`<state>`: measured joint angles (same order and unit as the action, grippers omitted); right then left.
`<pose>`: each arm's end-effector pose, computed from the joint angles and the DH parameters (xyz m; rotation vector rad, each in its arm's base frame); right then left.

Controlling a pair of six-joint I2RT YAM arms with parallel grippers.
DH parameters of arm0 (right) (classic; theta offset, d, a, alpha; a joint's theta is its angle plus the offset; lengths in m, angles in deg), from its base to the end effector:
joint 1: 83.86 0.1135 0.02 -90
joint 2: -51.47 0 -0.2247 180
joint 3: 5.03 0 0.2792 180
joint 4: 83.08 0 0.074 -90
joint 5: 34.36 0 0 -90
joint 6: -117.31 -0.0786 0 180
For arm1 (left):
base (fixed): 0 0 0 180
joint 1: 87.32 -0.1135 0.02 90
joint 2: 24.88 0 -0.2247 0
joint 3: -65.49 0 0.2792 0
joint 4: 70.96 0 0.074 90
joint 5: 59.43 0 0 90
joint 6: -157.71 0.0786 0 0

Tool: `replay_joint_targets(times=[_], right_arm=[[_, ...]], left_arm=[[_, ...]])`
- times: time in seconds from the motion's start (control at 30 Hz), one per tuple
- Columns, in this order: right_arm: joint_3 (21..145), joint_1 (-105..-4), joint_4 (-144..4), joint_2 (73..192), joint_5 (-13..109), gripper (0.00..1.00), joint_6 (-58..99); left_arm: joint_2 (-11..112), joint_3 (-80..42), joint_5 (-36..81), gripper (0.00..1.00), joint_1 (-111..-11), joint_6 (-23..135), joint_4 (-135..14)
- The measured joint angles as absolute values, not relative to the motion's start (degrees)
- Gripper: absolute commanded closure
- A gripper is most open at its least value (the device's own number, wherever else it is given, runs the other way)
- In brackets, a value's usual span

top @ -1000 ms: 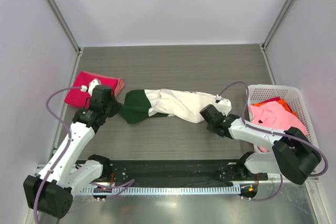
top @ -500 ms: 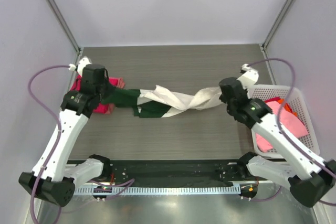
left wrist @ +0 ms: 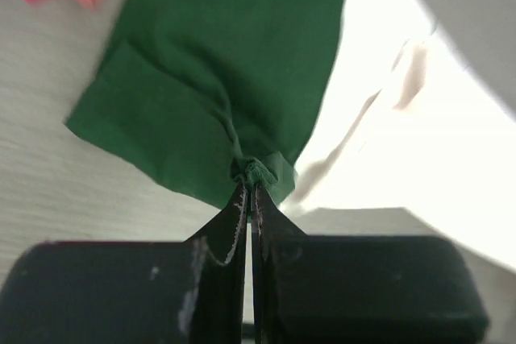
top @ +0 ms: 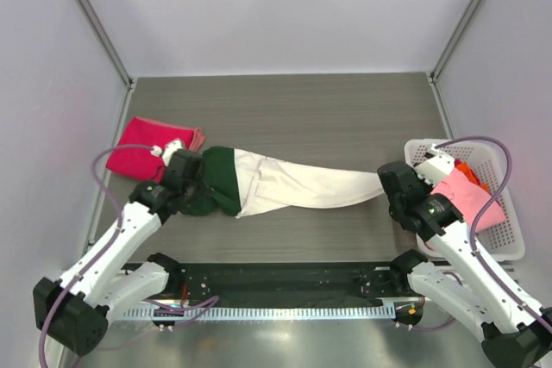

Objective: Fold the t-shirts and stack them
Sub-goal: Flatten the tshirt out

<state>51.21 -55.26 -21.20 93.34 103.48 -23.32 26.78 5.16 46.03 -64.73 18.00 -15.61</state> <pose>0.2112 0.0488 0.2393 0.7437 1.9579 -0.1936 0.2475 -0.0803 0.2229 -0.6781 2.2681 -0.2947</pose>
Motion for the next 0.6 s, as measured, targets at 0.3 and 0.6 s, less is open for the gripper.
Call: replay_joint_targets(times=[0.3,0.6], right_arm=[[47.5,-56.2,-20.6,96.4,104.6,0.99,-26.9],[46.9,-56.3,-23.1,97.8,103.0,0.95,-26.3]], left_arm=[[35.5,9.7,48.2,0.24,-49.0,14.8,-22.1],[29.8,9.4,51.9,0.09,-51.6,16.1,-20.8]])
